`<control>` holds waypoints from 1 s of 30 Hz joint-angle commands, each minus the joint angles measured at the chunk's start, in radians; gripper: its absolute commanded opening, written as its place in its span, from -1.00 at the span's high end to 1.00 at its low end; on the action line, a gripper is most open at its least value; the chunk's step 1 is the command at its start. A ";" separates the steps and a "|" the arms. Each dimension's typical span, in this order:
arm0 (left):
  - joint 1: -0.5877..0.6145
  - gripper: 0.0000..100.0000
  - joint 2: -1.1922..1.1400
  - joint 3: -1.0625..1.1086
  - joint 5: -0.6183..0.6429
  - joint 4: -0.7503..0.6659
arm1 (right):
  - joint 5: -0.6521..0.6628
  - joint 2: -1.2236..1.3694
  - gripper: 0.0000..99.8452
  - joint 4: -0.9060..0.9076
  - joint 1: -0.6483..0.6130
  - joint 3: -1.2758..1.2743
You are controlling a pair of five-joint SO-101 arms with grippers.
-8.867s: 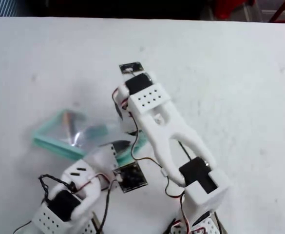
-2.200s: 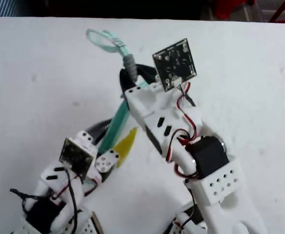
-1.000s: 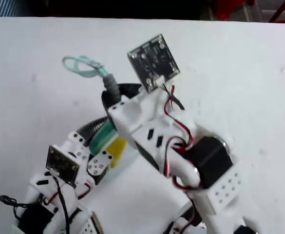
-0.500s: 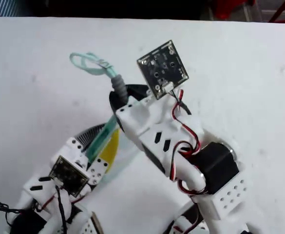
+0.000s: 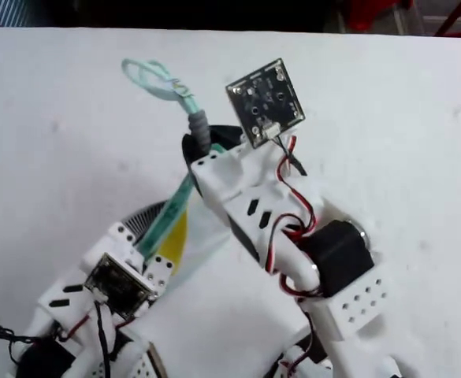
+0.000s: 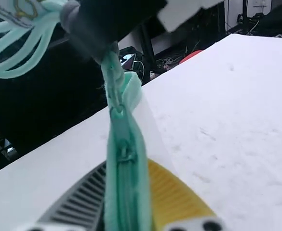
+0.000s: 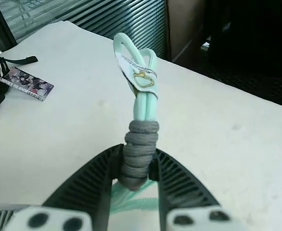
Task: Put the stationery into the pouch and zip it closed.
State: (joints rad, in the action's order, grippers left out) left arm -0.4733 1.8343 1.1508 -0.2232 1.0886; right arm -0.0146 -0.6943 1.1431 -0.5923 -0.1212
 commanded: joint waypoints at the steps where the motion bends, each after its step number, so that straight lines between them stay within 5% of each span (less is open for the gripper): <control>1: 0.002 0.95 -0.002 -0.043 -0.055 0.092 | 0.023 -0.021 0.96 -0.102 0.076 -0.014; 13: 0.004 0.95 -0.004 -0.124 -0.055 0.176 | 0.094 -0.021 0.96 -0.414 0.269 -0.226; 22: 0.002 0.95 -0.004 -0.123 -0.054 0.173 | 0.092 -0.067 0.96 -0.326 0.156 -0.227; 30: -0.035 0.95 -0.004 -0.124 -0.055 0.180 | 0.144 0.074 0.96 -0.526 0.394 -0.222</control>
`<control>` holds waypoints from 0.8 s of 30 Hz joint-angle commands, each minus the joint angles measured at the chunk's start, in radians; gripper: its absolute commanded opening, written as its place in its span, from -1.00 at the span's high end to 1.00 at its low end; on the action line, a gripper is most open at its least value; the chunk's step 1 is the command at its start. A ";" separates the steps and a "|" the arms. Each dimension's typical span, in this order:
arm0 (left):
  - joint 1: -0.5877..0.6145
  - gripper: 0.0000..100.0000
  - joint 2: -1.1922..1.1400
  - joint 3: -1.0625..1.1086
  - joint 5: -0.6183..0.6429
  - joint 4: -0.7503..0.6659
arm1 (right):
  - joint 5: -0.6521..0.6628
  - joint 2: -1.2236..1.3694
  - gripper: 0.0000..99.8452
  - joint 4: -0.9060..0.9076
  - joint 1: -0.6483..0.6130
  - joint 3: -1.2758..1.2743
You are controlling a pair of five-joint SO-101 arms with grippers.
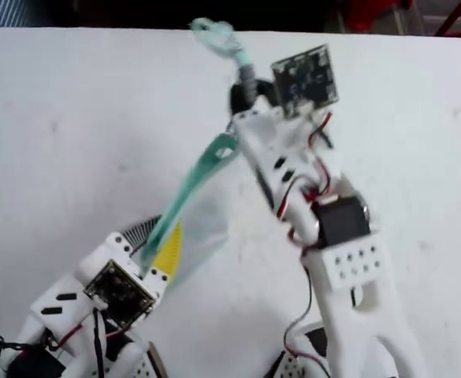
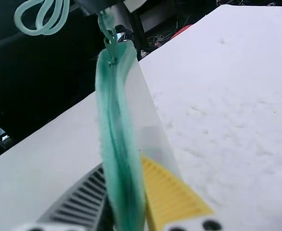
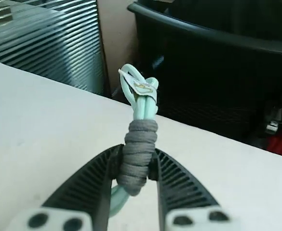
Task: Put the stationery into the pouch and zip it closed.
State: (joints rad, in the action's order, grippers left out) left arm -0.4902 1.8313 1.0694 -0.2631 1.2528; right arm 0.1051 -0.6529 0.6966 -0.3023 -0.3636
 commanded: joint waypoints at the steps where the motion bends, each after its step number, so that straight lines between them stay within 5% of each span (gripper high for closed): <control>1: -0.018 0.95 -0.001 -0.043 -0.015 0.015 | 0.028 0.048 0.96 -0.088 0.119 0.020; 24: -0.028 0.95 -0.001 -0.043 -0.015 0.017 | 0.086 0.133 0.96 -0.216 0.199 0.071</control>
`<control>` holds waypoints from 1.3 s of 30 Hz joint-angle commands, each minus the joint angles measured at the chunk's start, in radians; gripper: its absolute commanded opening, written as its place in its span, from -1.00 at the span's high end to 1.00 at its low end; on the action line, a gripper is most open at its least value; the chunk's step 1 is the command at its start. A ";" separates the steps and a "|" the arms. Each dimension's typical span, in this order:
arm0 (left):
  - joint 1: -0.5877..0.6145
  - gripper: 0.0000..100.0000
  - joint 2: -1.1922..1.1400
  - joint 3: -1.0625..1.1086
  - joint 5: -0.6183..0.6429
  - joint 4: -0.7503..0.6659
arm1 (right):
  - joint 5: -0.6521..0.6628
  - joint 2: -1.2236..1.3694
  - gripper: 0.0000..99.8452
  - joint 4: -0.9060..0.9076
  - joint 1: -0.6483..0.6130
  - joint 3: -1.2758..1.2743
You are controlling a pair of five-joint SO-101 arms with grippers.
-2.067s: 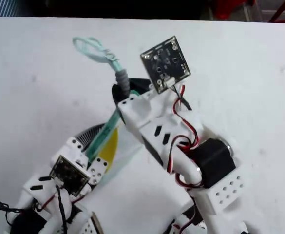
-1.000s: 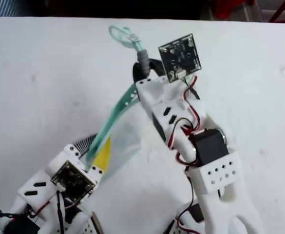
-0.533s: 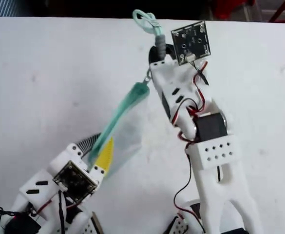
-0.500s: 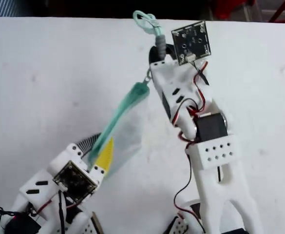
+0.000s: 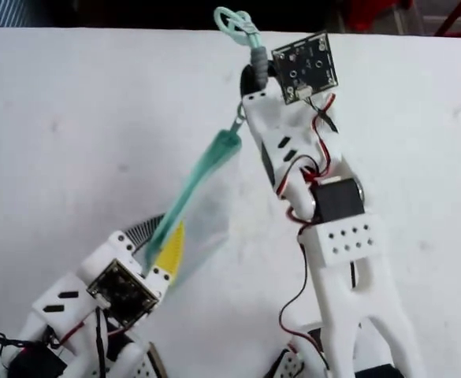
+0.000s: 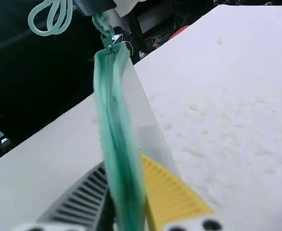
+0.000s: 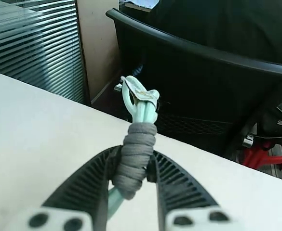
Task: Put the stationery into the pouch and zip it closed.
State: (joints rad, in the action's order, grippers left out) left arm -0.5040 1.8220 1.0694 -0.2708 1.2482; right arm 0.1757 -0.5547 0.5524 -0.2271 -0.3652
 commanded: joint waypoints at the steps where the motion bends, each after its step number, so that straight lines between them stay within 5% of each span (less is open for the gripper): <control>1: -0.015 0.95 0.008 -0.043 -0.008 0.021 | 0.018 0.058 0.96 -0.074 0.125 0.074; 15: -0.013 0.95 0.008 -0.043 -0.005 0.014 | 0.046 0.200 0.96 -0.010 0.162 0.161; 23: -0.013 0.95 0.008 -0.035 0.072 -0.018 | -0.348 -0.045 0.33 0.575 0.010 0.304; 32: -0.015 0.95 0.008 0.032 0.072 -0.080 | -0.578 -0.159 0.36 0.878 -0.295 0.480; 39: -0.015 0.95 0.008 0.032 0.064 -0.074 | -0.687 -0.159 0.36 0.906 -0.476 0.483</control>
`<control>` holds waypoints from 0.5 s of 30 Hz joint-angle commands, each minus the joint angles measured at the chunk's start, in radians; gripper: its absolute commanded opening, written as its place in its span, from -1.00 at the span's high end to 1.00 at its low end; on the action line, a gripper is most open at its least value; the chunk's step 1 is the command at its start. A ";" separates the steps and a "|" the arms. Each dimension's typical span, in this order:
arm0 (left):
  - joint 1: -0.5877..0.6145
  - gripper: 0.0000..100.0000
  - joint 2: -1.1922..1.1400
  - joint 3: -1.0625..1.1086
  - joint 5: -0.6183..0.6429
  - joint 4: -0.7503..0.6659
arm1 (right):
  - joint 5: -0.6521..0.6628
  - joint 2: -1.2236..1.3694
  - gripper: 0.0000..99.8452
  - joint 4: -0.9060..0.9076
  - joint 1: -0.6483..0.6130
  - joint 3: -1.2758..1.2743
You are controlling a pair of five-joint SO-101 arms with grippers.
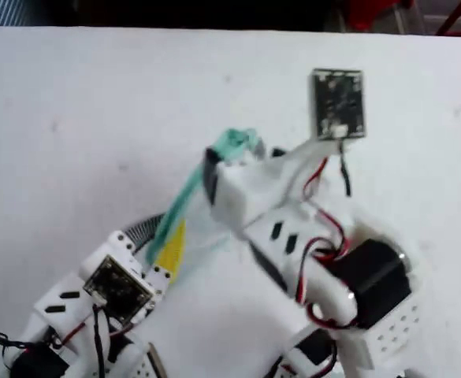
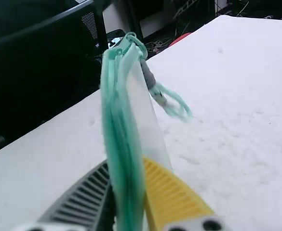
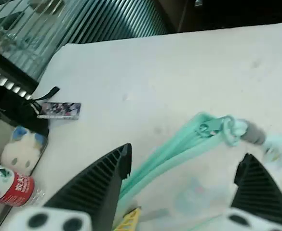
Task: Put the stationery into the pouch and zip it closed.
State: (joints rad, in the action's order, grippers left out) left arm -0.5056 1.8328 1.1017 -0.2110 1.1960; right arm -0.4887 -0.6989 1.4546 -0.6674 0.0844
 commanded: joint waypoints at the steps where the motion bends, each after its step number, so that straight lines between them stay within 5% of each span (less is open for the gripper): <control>1: -0.013 0.95 -0.002 0.000 0.005 -0.021 | -0.025 -0.013 0.36 0.004 -0.036 0.032; 15: -0.012 0.95 -0.002 -0.003 0.003 -0.020 | -0.123 0.282 0.36 -0.047 -0.038 0.054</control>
State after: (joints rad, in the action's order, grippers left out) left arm -0.5056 1.8328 1.1017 -0.2094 1.1960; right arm -0.5992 -0.4611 1.4300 -0.6997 0.0859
